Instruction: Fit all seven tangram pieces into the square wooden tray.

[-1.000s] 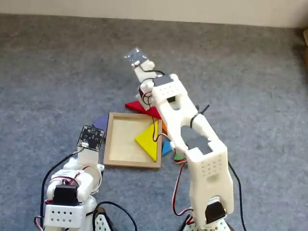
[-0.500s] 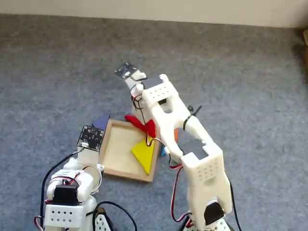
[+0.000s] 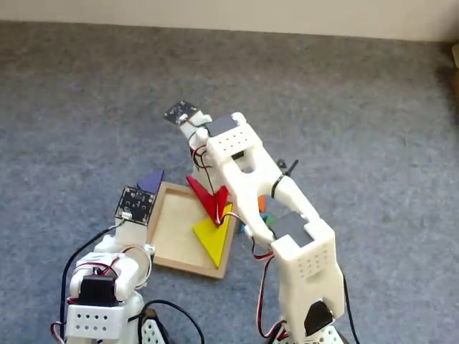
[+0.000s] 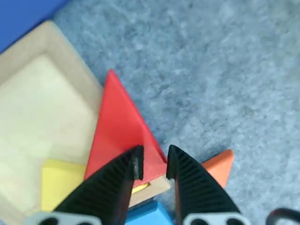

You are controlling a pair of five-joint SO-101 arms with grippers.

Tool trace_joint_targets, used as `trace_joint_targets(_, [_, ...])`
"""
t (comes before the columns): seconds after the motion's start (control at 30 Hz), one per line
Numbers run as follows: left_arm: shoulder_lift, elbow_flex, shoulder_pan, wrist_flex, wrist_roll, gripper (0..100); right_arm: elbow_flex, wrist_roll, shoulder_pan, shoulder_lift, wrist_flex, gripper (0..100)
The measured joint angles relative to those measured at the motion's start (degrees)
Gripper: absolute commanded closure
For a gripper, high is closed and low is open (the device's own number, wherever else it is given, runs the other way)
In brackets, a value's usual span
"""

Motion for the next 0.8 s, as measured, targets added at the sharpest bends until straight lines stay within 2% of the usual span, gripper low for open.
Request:
trace_joint_targets(0.3, [0.0, 0.0, 0.0, 0.0, 0.0, 95, 4.4, 0.09, -5.54, -1.93, 0.88, 90.8])
trace_joint_targets(0.57, [0.0, 0.0, 0.0, 0.0, 0.0, 95, 5.36, 0.09, -5.89, -4.04, 5.71, 90.8])
trace_joint_targets(0.8, [0.0, 0.0, 0.0, 0.0, 0.0, 95, 8.53, 0.09, -4.92, -12.13, 3.78, 90.8])
